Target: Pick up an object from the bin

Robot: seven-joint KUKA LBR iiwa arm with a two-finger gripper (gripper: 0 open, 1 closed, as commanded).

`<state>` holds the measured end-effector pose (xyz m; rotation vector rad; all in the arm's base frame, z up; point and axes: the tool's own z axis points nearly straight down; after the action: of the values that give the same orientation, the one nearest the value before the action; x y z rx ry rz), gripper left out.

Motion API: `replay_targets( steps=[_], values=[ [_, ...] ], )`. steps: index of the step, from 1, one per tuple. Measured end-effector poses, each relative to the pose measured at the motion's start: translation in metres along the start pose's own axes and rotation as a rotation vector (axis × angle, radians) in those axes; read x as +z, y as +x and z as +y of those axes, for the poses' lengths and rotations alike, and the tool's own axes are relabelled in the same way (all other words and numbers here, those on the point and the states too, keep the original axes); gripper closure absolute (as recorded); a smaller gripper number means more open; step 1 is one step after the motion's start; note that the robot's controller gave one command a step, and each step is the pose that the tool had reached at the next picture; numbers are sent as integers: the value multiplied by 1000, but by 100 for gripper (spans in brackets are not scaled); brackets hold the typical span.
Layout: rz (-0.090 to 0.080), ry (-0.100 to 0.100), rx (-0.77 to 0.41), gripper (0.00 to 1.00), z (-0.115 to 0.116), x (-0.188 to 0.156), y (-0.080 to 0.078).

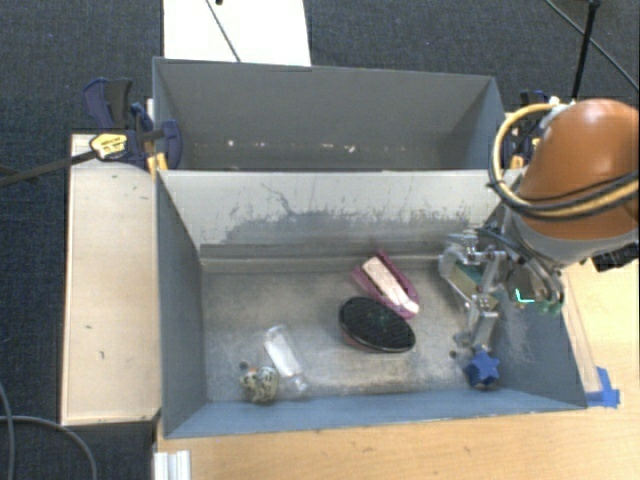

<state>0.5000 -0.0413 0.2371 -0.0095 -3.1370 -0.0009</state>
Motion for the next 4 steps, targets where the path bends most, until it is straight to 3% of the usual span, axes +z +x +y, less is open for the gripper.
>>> replay_targets(
  steps=[1,2,3,4],
  values=[
    [0,-3,63,0,96,81,2],
    [-10,1,95,0,31,165,-49],
    [-17,1,89,100,33,159,-50],
    [-15,1,5,100,33,19,-22]
  ],
)
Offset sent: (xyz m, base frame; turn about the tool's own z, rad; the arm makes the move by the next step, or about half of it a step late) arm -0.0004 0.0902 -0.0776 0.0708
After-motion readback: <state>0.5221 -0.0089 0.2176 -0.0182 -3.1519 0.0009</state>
